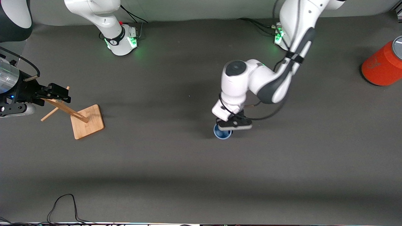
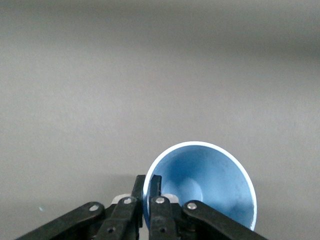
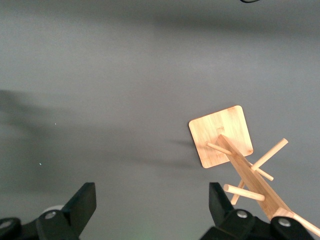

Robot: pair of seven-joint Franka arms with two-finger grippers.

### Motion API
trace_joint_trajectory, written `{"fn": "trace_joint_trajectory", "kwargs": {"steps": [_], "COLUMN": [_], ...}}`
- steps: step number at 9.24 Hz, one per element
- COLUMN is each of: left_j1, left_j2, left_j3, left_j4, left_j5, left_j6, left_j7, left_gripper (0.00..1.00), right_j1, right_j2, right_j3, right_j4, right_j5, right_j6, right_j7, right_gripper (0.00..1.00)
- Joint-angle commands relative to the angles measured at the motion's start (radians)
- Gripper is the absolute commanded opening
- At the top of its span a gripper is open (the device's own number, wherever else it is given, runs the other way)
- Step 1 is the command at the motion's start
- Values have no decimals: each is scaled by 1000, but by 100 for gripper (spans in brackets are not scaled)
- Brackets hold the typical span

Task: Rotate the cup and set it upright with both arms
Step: 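Grip the cup rim with the left gripper and turn it upright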

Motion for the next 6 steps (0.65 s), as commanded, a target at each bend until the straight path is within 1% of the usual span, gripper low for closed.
{"fn": "trace_joint_trajectory", "kwargs": {"steps": [1,2,3,4,5,6], "left_j1": [-92,-106,-106,-107,-103,-104], "left_j2": [-39,-36,-25,7,27,44], "left_j3": [24,24,21,21,21,20], "left_j4": [-63,-69,-72,-69,-70,-66], "left_j5": [200,215,212,206,204,197], "left_j6": [-72,-76,-69,-39,8,22], "left_j7": [-259,-308,-350,-443,-467,-468], "left_gripper": [0,0,0,0,0,0], "right_j1": [-2,-2,13,86,100,99], "right_j2": [-33,-99,-172,-180,-173,-170], "right_j3": [-13,-19,-45,-127,-142,-139], "right_j4": [-17,-119,-239,-256,-249,-246], "right_j5": [-11,-7,29,46,46,46], "right_j6": [19,95,201,211,206,205], "right_j7": [-18,-18,-18,-26,-27,-27], "right_gripper": [100,100,100,100,100,100]}}
